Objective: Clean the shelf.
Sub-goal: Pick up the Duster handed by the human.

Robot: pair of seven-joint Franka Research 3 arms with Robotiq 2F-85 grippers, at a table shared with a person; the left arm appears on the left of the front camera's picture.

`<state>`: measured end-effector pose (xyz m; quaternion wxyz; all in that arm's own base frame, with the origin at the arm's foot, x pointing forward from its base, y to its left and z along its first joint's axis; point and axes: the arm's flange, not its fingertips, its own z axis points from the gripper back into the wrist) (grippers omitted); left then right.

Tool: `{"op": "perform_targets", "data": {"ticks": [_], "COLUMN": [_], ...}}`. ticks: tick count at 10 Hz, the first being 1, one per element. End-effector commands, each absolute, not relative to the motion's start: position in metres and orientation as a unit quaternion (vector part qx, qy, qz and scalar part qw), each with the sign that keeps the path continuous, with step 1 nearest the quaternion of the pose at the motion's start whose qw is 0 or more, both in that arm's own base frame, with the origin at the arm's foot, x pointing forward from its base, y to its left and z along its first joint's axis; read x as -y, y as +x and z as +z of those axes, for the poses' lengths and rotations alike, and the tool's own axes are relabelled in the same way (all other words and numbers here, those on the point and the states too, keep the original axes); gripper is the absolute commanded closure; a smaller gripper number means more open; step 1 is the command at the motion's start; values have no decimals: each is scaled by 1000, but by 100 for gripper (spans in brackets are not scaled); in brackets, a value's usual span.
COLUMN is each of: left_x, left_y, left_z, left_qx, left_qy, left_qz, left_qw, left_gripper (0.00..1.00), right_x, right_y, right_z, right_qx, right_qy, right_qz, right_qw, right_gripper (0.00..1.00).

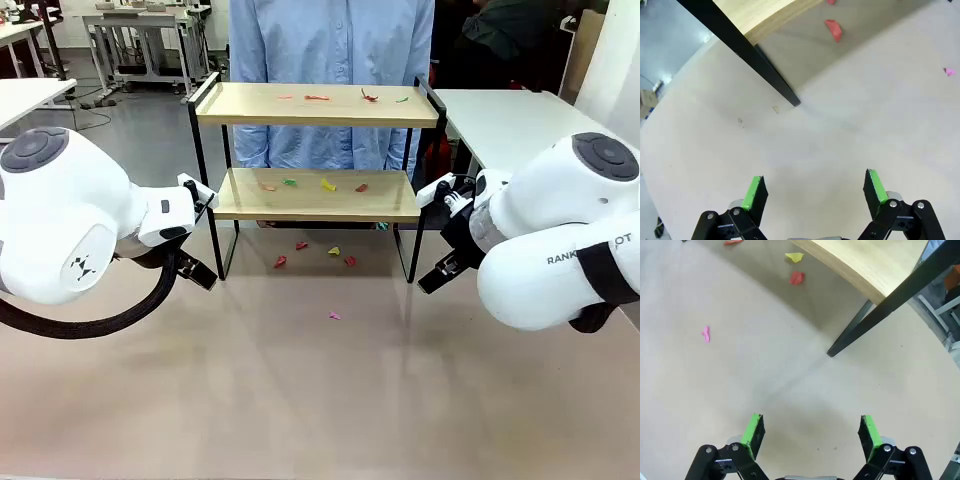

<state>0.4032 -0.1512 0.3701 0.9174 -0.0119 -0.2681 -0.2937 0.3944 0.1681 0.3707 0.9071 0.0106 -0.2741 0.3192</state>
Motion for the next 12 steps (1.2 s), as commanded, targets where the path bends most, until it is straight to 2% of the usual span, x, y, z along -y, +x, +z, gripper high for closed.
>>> {"op": "perform_targets", "data": {"ticks": [1, 10, 12], "left_x": [151, 151, 137], "left_y": [403, 403, 413], "left_z": [370, 370, 423], "left_qx": [268, 268, 257], "left_qy": [-12, -12, -60], "left_qz": [-294, -294, -321], "left_qw": [917, 917, 910], "left_gripper": [0, 0, 0], "right_x": [-168, -168, -160], "right_y": [394, 394, 407], "right_z": [371, 371, 416], "right_qx": [274, 274, 289], "right_qy": [11, 10, 52], "right_qz": [319, 320, 333], "right_qw": [907, 907, 896], "right_gripper": [0, 0, 0]}}
